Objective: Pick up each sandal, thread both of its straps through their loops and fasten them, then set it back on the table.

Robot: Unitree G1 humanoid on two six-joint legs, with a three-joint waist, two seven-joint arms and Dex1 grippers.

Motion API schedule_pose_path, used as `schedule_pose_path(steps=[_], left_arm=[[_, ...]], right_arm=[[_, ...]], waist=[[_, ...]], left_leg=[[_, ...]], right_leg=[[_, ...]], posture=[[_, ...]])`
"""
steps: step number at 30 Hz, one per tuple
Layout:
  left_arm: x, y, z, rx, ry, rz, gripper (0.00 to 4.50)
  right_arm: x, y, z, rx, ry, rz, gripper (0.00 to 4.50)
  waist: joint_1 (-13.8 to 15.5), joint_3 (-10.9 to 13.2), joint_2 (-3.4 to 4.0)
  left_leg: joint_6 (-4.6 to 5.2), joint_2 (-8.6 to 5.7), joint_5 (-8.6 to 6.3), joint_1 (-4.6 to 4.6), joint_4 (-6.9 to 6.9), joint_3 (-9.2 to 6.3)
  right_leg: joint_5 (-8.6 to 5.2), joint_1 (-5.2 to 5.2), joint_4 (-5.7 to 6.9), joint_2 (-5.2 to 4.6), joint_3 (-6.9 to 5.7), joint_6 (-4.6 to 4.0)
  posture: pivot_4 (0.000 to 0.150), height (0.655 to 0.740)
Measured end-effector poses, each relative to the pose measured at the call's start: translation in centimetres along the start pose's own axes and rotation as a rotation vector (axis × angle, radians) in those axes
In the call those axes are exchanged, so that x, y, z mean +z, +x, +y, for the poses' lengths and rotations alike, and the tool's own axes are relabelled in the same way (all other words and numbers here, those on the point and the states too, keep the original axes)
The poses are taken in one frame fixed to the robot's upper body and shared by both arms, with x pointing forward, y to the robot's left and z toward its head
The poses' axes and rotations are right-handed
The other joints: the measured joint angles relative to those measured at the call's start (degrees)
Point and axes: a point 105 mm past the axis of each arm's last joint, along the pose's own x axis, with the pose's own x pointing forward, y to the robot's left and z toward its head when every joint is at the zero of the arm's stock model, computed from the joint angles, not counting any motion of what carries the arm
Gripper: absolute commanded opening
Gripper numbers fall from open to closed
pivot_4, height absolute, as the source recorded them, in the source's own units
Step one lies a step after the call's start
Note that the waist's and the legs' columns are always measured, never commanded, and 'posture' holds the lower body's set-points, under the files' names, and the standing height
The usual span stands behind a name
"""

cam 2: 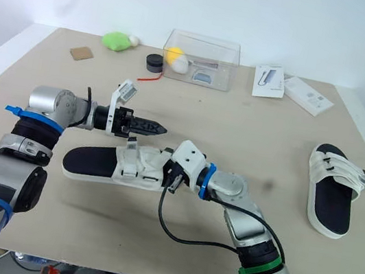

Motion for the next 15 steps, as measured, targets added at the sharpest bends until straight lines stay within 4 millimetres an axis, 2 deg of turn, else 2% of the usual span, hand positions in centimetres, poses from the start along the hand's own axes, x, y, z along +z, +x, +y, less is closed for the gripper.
schedule_pose_path(steps=[4,9,15], left_arm=[[-0.4,0.1,-1.0,-0.003,-0.024,0.041,4.45],[-1.7,0.4,-0.3,0.024,-0.071,0.074,4.45],[-2.0,1.3,-0.2,0.031,-0.057,0.092,4.45]], right_arm=[[0.0,0.0,0.0,-0.002,0.001,0.001,0.0],[0.0,0.0,0.0,-0.002,0.003,0.002,0.0],[0.0,0.0,0.0,-0.003,0.005,0.002,0.0]], waist=[[0.01,0.0,0.0],[0.01,0.0,0.0],[0.03,0.0,0.0]], left_leg=[[0.0,0.0,0.0,0.01,0.0,-0.01],[0.0,0.0,0.0,0.02,0.0,-0.01],[0.0,0.0,0.0,0.02,0.0,-0.01]], right_leg=[[0.0,0.01,0.0,0.0,-0.01,0.0],[0.0,0.01,0.0,0.0,-0.01,0.0],[0.0,0.01,0.0,0.0,-0.01,-0.01]], posture=[[0.15,0.74],[0.15,0.74],[0.15,0.74]])
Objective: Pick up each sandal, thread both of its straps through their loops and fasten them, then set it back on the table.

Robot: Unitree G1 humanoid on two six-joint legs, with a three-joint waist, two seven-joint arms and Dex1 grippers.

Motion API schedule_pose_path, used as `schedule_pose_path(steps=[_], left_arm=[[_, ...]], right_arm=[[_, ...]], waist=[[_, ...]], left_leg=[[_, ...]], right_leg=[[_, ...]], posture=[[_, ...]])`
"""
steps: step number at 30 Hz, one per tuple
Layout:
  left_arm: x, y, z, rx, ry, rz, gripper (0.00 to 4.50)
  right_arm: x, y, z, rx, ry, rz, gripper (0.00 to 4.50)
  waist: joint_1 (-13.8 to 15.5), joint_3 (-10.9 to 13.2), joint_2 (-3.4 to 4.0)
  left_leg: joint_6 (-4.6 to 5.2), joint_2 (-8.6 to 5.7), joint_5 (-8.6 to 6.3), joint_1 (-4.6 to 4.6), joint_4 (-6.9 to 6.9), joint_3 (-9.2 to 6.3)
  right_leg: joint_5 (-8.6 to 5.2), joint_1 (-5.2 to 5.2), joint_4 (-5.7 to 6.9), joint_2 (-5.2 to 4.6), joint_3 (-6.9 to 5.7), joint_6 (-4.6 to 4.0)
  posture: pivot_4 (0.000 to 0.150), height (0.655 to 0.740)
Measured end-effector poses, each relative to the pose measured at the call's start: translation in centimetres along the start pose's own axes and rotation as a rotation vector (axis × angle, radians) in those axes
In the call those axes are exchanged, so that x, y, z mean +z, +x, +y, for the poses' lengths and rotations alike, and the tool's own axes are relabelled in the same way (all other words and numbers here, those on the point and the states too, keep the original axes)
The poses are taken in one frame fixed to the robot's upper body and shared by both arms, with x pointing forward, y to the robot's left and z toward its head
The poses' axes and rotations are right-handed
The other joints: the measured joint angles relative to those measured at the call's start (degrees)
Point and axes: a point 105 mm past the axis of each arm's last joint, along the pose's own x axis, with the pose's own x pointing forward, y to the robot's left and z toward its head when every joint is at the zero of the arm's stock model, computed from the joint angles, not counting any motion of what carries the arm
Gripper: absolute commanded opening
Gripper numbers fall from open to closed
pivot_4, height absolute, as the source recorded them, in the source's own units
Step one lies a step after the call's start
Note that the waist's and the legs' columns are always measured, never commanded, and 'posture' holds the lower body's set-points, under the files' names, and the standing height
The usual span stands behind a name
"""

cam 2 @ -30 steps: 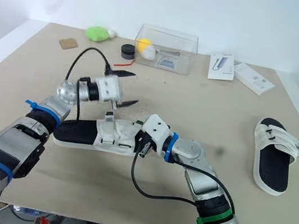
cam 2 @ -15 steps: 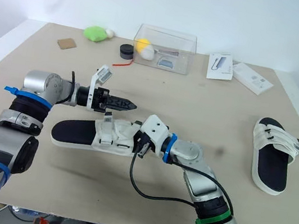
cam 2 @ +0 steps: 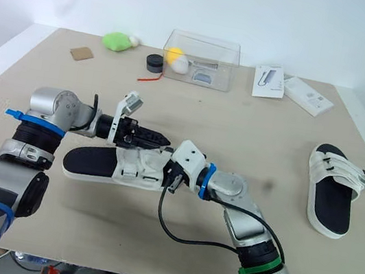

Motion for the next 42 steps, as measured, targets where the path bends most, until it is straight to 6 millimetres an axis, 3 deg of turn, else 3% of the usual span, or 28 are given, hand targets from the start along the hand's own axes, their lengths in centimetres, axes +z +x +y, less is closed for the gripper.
schedule_pose_path(steps=[20,21,22,27,33,42], left_arm=[[-0.3,1.0,-0.3,-0.019,-0.003,0.07,4.45],[-0.3,1.0,-0.3,-0.019,-0.003,0.07,3.96],[-0.3,1.0,-0.3,-0.019,-0.003,0.07,3.95],[-0.4,1.3,-0.5,-0.035,-0.006,0.076,2.39],[-0.6,1.3,-0.4,-0.036,-0.018,0.08,0.03],[-0.6,1.3,-0.4,-0.038,-0.016,0.079,0.03]], right_arm=[[0.0,-0.1,0.1,-0.015,0.007,0.0,0.0],[0.0,-0.1,0.1,-0.015,0.008,0.001,0.0],[0.0,-0.1,0.1,-0.015,0.007,0.001,0.0],[0.0,-0.1,0.1,-0.015,0.007,-0.001,0.0],[0.0,-0.1,0.1,-0.016,0.008,-0.001,0.0],[0.0,-0.1,0.1,-0.017,0.008,-0.001,0.0]], waist=[[0.01,0.0,0.0],[0.02,0.0,0.0],[0.02,0.0,0.0],[0.01,0.0,0.0],[0.01,0.0,0.0],[0.01,0.0,0.0]], left_leg=[[0.0,0.0,0.0,0.0,0.0,0.0],[0.0,0.0,0.0,0.0,0.0,0.0],[0.0,0.0,0.0,0.0,0.0,0.0],[0.0,0.0,0.0,-0.01,0.0,0.0],[0.0,0.0,0.0,-0.01,0.0,0.0],[0.0,0.0,0.0,-0.01,0.0,0.0]], right_leg=[[-0.02,0.01,0.0,-0.01,0.0,-0.02],[-0.02,0.01,0.0,-0.01,0.0,-0.03],[-0.02,0.01,0.0,-0.01,0.0,-0.02],[-0.02,-0.01,0.0,0.0,0.0,-0.03],[-0.02,0.0,0.0,-0.01,0.0,-0.03],[-0.02,0.0,0.0,0.0,0.0,-0.03]], posture=[[0.15,0.74],[0.15,0.74],[0.15,0.74],[0.15,0.74],[0.15,0.74],[0.15,0.74]])
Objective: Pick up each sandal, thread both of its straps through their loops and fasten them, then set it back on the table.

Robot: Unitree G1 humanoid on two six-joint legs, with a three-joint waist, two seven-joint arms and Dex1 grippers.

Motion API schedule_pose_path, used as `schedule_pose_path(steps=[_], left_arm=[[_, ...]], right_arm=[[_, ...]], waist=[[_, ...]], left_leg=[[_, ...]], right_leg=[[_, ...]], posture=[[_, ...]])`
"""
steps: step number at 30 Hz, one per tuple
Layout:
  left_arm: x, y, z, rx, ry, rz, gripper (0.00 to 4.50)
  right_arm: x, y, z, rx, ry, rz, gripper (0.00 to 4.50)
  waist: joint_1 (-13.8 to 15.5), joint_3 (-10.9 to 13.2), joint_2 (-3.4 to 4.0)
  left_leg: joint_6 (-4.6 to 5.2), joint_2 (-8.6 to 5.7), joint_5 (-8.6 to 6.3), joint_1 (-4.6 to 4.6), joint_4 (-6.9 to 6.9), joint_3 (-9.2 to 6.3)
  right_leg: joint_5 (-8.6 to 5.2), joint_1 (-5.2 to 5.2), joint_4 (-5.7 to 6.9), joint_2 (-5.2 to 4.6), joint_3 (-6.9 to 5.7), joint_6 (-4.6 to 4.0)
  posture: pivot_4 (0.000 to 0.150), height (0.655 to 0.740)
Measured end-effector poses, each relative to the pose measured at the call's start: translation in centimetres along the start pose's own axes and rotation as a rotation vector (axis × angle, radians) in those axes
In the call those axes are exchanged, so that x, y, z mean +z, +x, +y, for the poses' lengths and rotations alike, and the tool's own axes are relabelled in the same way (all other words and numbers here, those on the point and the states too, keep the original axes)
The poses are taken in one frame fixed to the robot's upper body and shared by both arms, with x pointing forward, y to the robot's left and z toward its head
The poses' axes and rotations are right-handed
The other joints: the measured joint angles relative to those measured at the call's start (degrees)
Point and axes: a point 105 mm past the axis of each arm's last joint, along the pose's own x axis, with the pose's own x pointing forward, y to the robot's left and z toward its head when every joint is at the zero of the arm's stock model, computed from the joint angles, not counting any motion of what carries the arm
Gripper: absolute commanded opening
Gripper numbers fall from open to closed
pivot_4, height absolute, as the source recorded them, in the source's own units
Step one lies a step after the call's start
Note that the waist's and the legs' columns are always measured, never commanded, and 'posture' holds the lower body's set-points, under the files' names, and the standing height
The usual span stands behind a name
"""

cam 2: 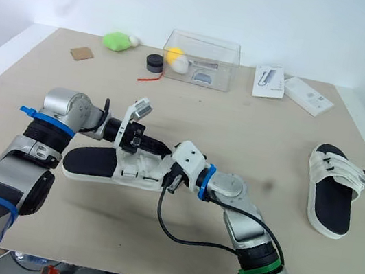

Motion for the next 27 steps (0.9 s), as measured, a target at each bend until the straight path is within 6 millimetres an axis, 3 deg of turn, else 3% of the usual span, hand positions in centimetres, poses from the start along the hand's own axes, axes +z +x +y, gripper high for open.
schedule_pose_path(steps=[4,8,13,16,18,19,21,23,25,27], left_arm=[[1.4,0.2,-0.1,-0.013,0.105,-0.1,0.03],[2.6,-2.4,-0.7,0.015,0.472,-0.239,0.03],[5.2,-6.5,-3.9,0.084,0.976,-0.444,0.03],[5.6,-7.7,-3.8,0.215,1.288,-0.475,0.03],[4.8,-8.4,-2.7,0.336,1.583,-0.406,0.03],[4.6,-8.4,-2.6,0.348,1.621,-0.391,0.03],[2.6,-8.3,-1.5,0.393,1.94,-0.249,0.03],[2.1,-8.1,-1.3,0.388,2.008,-0.219,0.03],[0.2,-7.7,-1.7,0.336,2.309,-0.201,0.03],[-0.2,-7.6,-2.2,0.305,2.398,-0.213,0.03]], right_arm=[[0.0,0.0,0.0,0.0,0.001,-0.001,0.0],[0.1,0.1,0.1,0.004,0.0,-0.005,0.0],[-0.1,-0.1,0.0,-0.002,0.001,0.002,0.0],[-0.1,-0.1,-0.1,-0.002,0.001,0.002,0.0],[-0.1,0.0,0.0,0.001,0.001,0.0,0.0],[-0.1,0.0,0.0,0.002,0.001,0.0,0.0],[-0.2,0.0,0.0,0.01,0.0,0.001,0.0],[-0.2,0.0,0.0,0.009,0.001,0.002,0.0],[-0.2,0.0,0.0,0.009,0.001,0.001,0.0],[-0.3,-0.1,-0.1,0.009,0.0,0.002,0.0]], waist=[[0.01,0.0,0.0],[-0.02,0.02,0.04],[0.3,0.02,0.03],[0.63,0.01,0.04],[0.61,0.01,0.04],[0.61,0.0,0.04],[0.79,0.0,0.03],[0.85,0.0,0.03],[0.94,0.0,0.03],[1.05,0.0,0.03]], left_leg=[[0.0,0.0,0.0,0.0,0.0,0.0],[0.0,0.01,0.0,0.0,-0.07,0.0],[0.0,0.0,0.0,0.03,0.0,0.01],[0.01,0.0,0.01,0.07,0.03,0.02],[0.01,0.01,0.01,0.11,0.01,0.06],[0.01,0.01,0.01,0.11,0.0,0.05],[0.01,0.01,0.01,0.07,0.02,0.06],[0.02,0.01,0.01,0.05,0.03,0.06],[0.05,0.02,0.03,0.07,0.03,0.08],[0.05,0.02,0.03,0.07,0.03,0.08]], right_leg=[[0.01,0.0,0.0,0.0,0.0,0.01],[-0.02,-0.03,0.0,0.0,0.01,-0.08],[-0.03,0.05,-0.03,-0.03,0.0,-0.18],[-0.06,0.07,-0.03,-0.02,0.01,-0.32],[-0.06,0.05,-0.04,-0.02,0.02,-0.39],[-0.06,0.05,-0.04,-0.02,0.02,-0.38],[-0.04,0.05,-0.06,-0.02,0.02,-0.37],[-0.03,0.05,-0.06,-0.02,0.03,-0.37],[0.0,0.04,-0.06,-0.02,0.04,-0.39],[0.01,0.04,-0.06,-0.02,0.04,-0.37]], posture=[[0.15,0.74],[0.15,0.74],[0.15,0.74],[0.15,0.74],[0.15,0.74],[0.15,0.74],[0.15,0.74],[0.15,0.74],[0.15,0.74],[0.15,0.74]])
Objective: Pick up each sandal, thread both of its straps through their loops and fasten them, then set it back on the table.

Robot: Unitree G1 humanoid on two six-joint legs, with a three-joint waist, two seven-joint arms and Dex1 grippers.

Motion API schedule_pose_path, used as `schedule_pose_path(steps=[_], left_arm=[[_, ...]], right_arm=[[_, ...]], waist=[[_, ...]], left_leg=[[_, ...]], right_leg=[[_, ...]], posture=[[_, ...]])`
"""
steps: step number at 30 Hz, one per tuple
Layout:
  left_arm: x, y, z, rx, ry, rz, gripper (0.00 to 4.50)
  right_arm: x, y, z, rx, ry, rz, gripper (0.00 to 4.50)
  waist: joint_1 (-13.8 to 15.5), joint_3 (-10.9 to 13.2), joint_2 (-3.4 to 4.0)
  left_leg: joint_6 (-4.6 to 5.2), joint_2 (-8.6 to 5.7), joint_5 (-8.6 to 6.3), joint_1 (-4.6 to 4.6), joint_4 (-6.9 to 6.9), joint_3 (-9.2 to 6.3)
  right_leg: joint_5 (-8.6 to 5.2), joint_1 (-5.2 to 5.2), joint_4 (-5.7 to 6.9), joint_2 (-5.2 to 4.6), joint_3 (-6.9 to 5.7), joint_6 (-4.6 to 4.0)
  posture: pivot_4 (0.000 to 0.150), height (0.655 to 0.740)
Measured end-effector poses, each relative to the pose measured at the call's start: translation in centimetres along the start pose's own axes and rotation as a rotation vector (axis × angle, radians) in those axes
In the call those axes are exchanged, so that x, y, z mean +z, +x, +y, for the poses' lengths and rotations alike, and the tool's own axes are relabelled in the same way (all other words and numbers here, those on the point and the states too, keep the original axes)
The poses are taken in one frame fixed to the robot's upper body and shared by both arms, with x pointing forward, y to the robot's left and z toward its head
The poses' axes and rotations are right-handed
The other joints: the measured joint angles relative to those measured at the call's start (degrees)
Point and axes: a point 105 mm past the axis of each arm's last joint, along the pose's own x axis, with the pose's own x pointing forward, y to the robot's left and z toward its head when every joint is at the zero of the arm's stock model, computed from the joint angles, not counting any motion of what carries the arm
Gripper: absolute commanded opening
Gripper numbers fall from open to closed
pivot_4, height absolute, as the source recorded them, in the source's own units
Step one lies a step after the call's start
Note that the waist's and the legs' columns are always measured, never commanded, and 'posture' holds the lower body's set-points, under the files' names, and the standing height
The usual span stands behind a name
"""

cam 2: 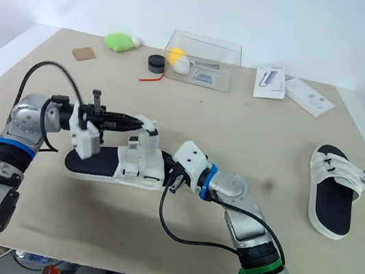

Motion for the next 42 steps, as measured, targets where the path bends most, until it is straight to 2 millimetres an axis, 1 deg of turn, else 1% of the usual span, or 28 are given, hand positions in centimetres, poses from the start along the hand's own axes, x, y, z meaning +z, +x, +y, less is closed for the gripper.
schedule_pose_path(steps=[1,3,5,7,11,15,17,18,21,22,23,25,26,30,33,39,42], left_arm=[[0.4,0.1,0.1,-0.005,0.058,-0.027,0.03],[0.8,0.1,0.2,-0.006,0.099,-0.048,0.03],[1.6,0.4,-0.4,-0.057,0.196,-0.098,0.03],[2.2,0.7,-1.4,-0.075,0.205,-0.123,0.03],[2.7,1.2,-2.7,-0.119,0.213,-0.157,0.03],[2.3,1.8,-2.9,-0.156,0.24,-0.172,0.03],[2.3,2.2,-2.9,-0.169,0.28,-0.197,0.03],[2.1,2.7,-3.2,-0.186,0.324,-0.212,0.03],[1.3,2.9,-3.6,-0.176,0.388,-0.201,0.03],[0.8,3.0,-3.8,-0.179,0.459,-0.212,0.03],[0.4,3.1,-3.6,-0.154,0.564,-0.262,0.03],[0.3,3.2,-3.6,-0.125,0.625,-0.318,0.03],[0.0,2.9,-4.0,-0.11,0.667,-0.378,0.03],[-0.2,2.1,-3.9,-0.088,0.697,-0.461,0.03],[0.0,2.0,-4.0,-0.082,0.697,-0.504,0.03],[0.1,1.9,-4.0,-0.076,0.665,-0.508,0.03],[0.4,2.0,-3.7,-0.065,0.603,-0.499,0.03]], right_arm=[[0.0,0.0,0.0,0.0,0.0,0.001,0.0],[0.0,0.0,0.0,-0.001,-0.001,0.001,0.0],[0.0,0.0,0.0,0.0,0.0,0.001,0.0],[0.0,-0.1,0.0,0.002,0.0,0.001,0.0],[-0.1,-0.1,0.0,0.001,0.001,0.004,0.0],[-0.1,-0.1,-0.1,-0.001,0.001,0.005,0.0],[-0.1,-0.1,-0.1,-0.001,0.001,0.005,0.0],[0.0,-0.1,-0.1,-0.001,0.0,0.004,0.0],[-0.1,-0.1,-0.1,-0.001,0.002,0.005,0.0],[-0.1,-0.1,-0.1,-0.002,0.002,0.006,0.0],[-0.1,-0.1,-0.1,-0.004,0.003,0.007,0.0],[-0.1,-0.1,-0.1,-0.004,0.003,0.007,0.0],[-0.1,-0.1,-0.1,-0.005,0.003,0.006,0.0],[0.0,-0.2,0.0,-0.003,0.003,0.004,0.0],[0.0,-0.2,0.0,-0.003,0.002,0.003,0.0],[0.0,-0.2,0.0,-0.004,0.002,0.003,0.0],[0.0,-0.2,0.0,-0.004,0.002,0.003,0.0]], waist=[[0.05,0.0,0.0],[0.09,0.0,0.0],[0.09,-0.02,0.03],[0.08,-0.02,0.03],[0.17,-0.02,0.03],[0.27,-0.02,0.03],[0.32,-0.02,0.04],[0.31,-0.02,0.05],[0.36,-0.03,0.08],[0.47,-0.02,0.06],[0.48,-0.03,0.06],[0.51,-0.03,0.06],[0.51,-0.02,0.06],[0.51,-0.02,0.06],[0.49,-0.01,0.06],[0.49,-0.01,0.05],[0.51,-0.01,0.04]], left_leg=[[0.0,0.0,0.0,0.0,0.0,0.0],[0.0,0.0,0.0,0.0,0.0,0.0],[0.01,0.0,0.01,0.02,0.0,0.02],[0.01,0.0,0.01,0.03,-0.01,0.02],[0.01,0.0,0.01,0.04,0.0,0.02],[0.01,0.0,0.01,0.04,0.0,0.02],[0.01,0.0,0.01,0.06,0.01,0.04],[0.0,0.01,0.0,0.08,0.01,0.05],[0.0,0.01,0.0,0.09,0.0,0.07],[-0.01,0.01,0.0,0.08,0.05,0.05],[-0.02,0.0,-0.01,0.08,0.05,0.05],[-0.05,-0.01,-0.03,0.08,0.1,0.1],[-0.06,-0.01,-0.04,0.07,0.1,0.12],[-0.14,0.0,-0.09,0.05,0.09,0.13],[-0.17,0.0,-0.11,0.05,0.07,0.14],[-0.18,0.0,-0.11,0.05,0.05,0.15],[-0.17,0.0,-0.11,0.04,0.05,0.15]], right_leg=[[0.01,0.0,0.0,0.0,0.0,0.01],[0.02,0.01,0.0,0.0,0.0,0.03],[0.07,0.02,0.0,0.0,0.01,0.13],[0.13,0.02,0.01,0.01,0.02,0.28],[0.15,0.04,0.02,0.01,0.02,0.31],[0.16,0.03,0.02,0.01,0.02,0.34],[0.17,0.04,0.02,0.0,0.02,0.36],[0.14,0.03,0.03,0.01,0.04,0.43],[0.1,0.02,0.08,0.0,0.04,0.49],[0.11,0.02,0.08,0.0,0.04,0.67],[0.12,0.02,0.08,-0.01,0.05,0.7],[0.12,0.01,0.08,-0.03,0.06,0.73],[0.12,-0.04,0.08,-0.02,0.06,0.73],[0.06,-0.08,0.1,-0.02,0.05,0.69],[0.02,-0.1,0.1,-0.02,0.05,0.66],[0.01,-0.1,0.09,-0.02,0.04,0.65],[0.01,-0.09,0.09,-0.03,0.05,0.65]], posture=[[0.15,0.74],[0.15,0.74],[0.15,0.74],[0.15,0.74],[0.15,0.74],[0.15,0.74],[0.15,0.74],[0.15,0.74],[0.15,0.74],[0.15,0.74],[0.15,0.74],[0.15,0.74],[0.15,0.74],[0.15,0.74],[0.15,0.74],[0.15,0.74],[0.15,0.74]])
